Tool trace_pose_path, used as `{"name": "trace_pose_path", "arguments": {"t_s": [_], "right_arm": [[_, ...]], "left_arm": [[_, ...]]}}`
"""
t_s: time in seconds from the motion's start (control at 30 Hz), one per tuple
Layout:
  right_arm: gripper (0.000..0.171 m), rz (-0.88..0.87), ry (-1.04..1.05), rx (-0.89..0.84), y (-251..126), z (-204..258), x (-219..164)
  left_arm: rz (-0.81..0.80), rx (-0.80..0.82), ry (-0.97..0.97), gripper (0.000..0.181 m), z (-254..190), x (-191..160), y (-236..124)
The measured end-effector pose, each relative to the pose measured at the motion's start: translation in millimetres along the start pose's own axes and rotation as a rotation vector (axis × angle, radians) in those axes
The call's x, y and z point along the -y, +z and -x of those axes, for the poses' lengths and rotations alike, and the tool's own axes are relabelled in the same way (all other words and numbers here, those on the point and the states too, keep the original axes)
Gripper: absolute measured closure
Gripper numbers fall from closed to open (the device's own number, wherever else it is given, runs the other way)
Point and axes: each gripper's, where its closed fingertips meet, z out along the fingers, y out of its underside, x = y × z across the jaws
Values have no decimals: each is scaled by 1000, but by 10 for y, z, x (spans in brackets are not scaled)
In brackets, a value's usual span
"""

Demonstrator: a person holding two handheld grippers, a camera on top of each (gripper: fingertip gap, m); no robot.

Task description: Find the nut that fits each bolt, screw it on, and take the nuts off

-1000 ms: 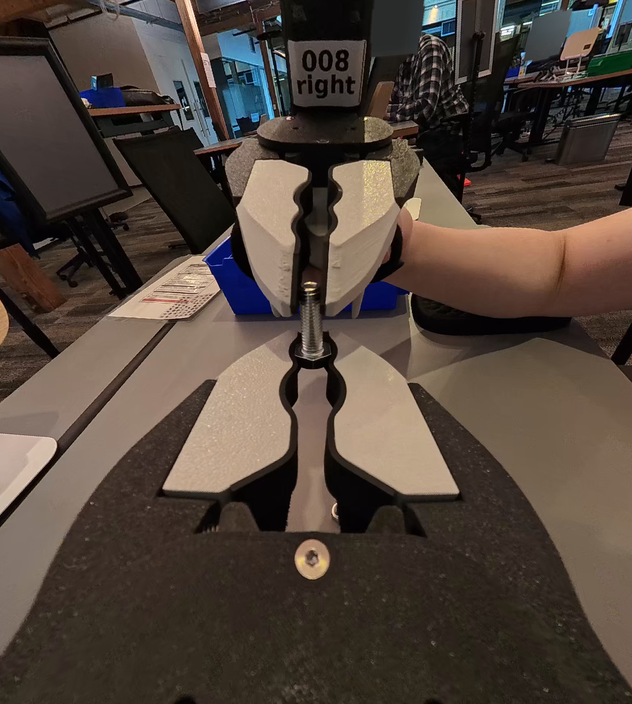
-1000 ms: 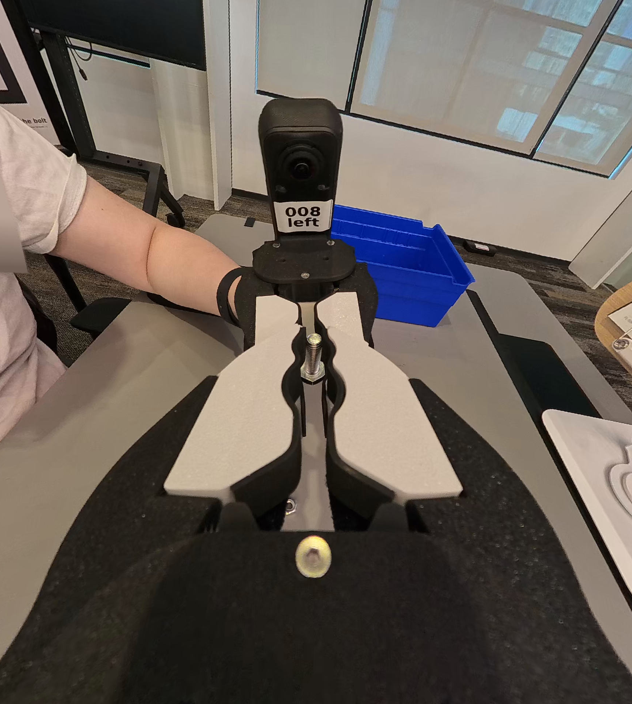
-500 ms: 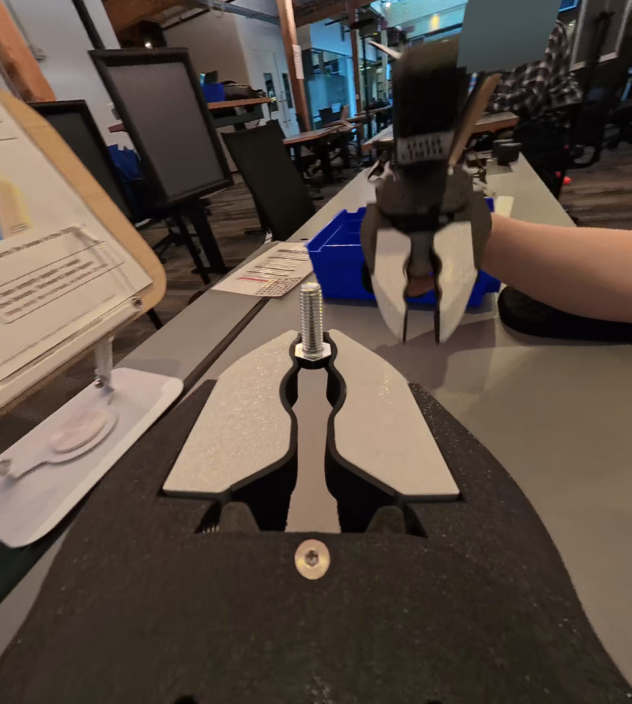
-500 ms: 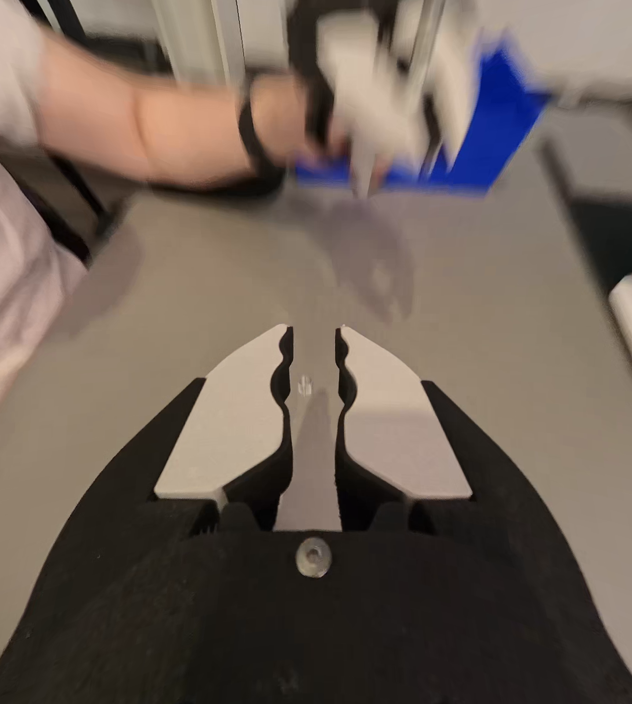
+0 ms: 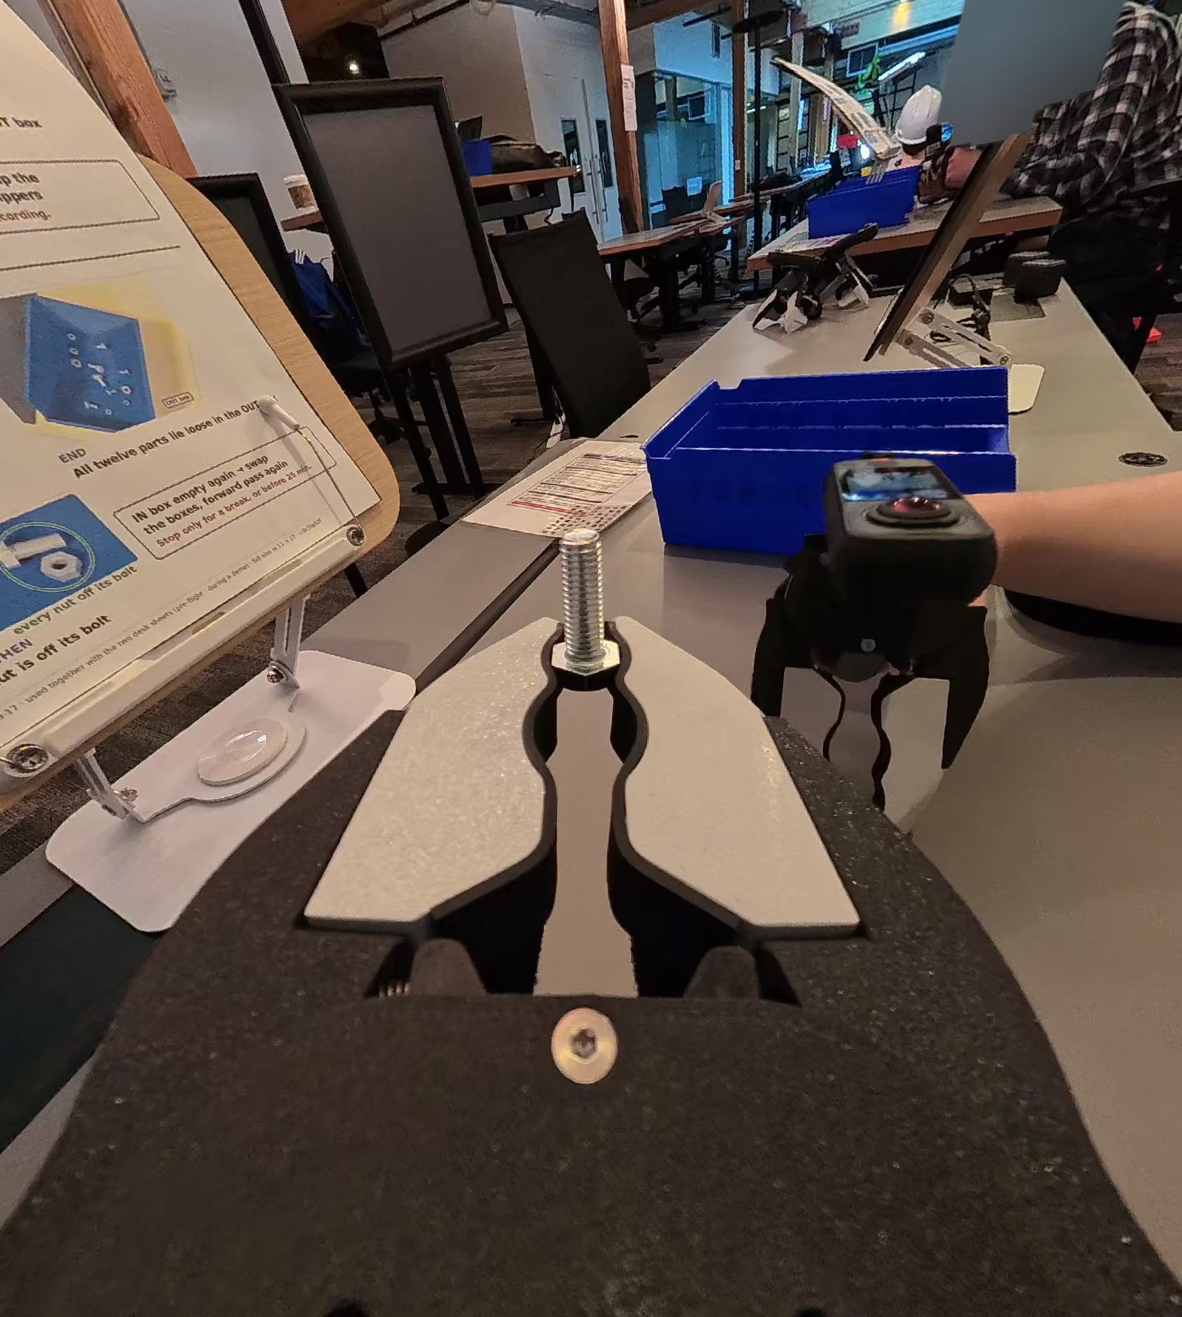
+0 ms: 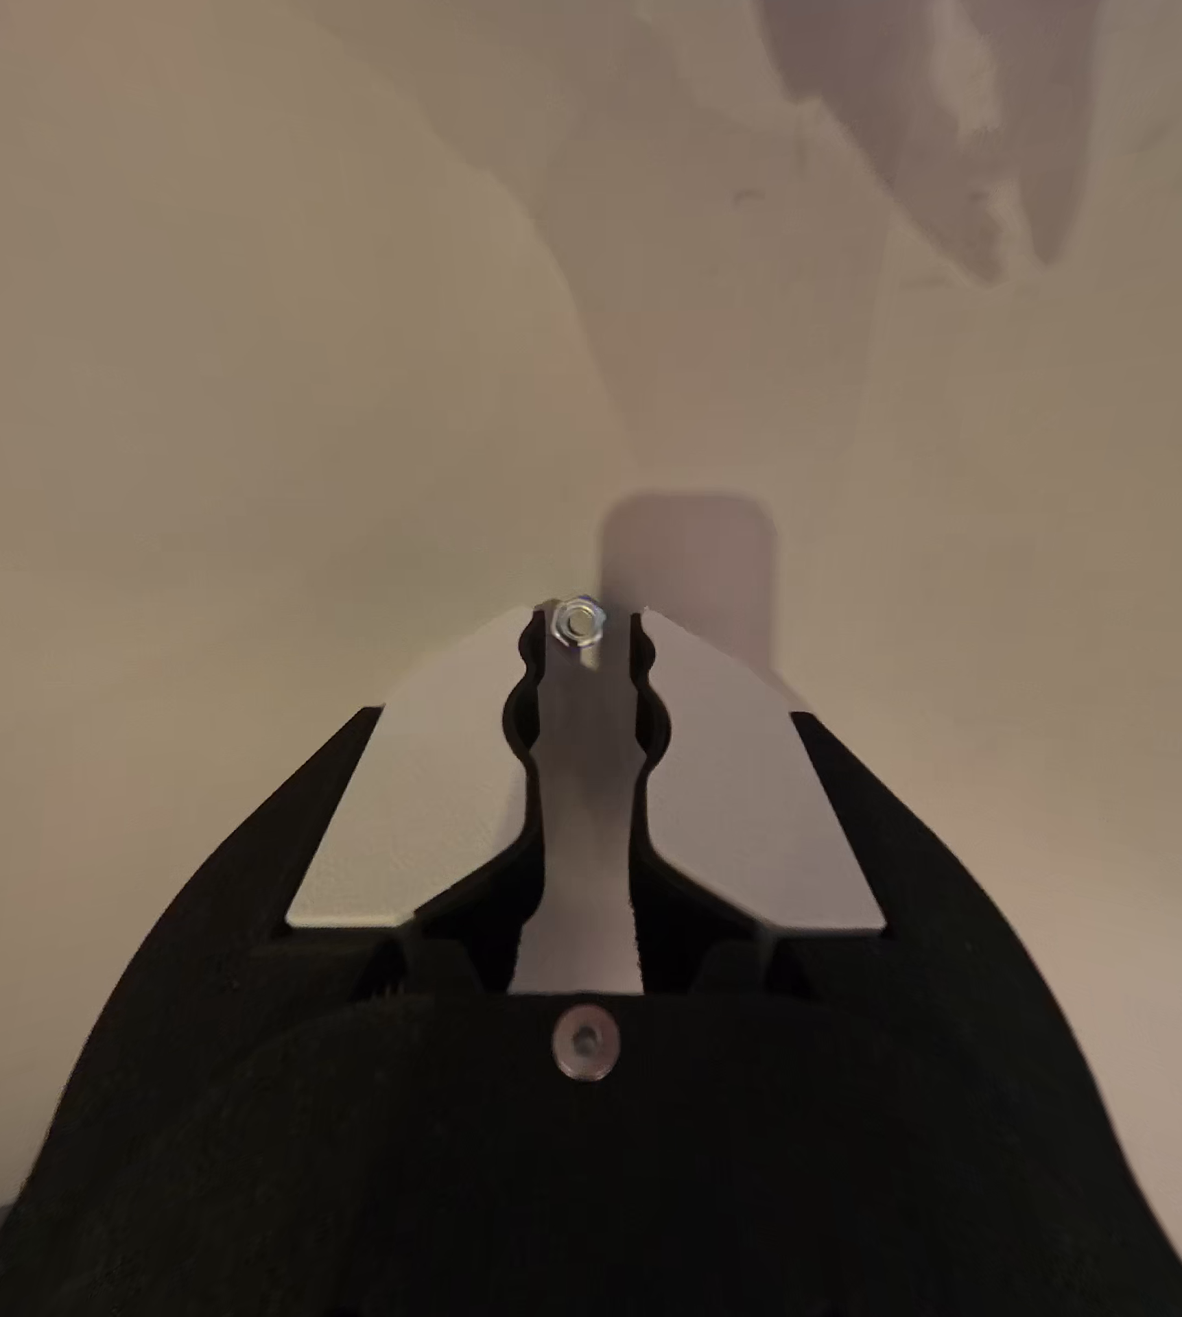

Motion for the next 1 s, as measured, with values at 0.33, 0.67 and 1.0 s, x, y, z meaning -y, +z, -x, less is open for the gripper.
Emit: {"name": "trace_pose_path", "arguments": {"t_s": [0.33,0.67,1.0], "right_arm": [[153,10,36,7,50,-2,-16],[157,34,23,11,83,7,-44],[157,-174,0,-27,-480,-52,226]], "left_arm": [[-5,-12,1,172,-22,30,-7],[-2,-22,-2,172,-43,32,2],[97,-93,-15,172,-220,-282,208]]}}
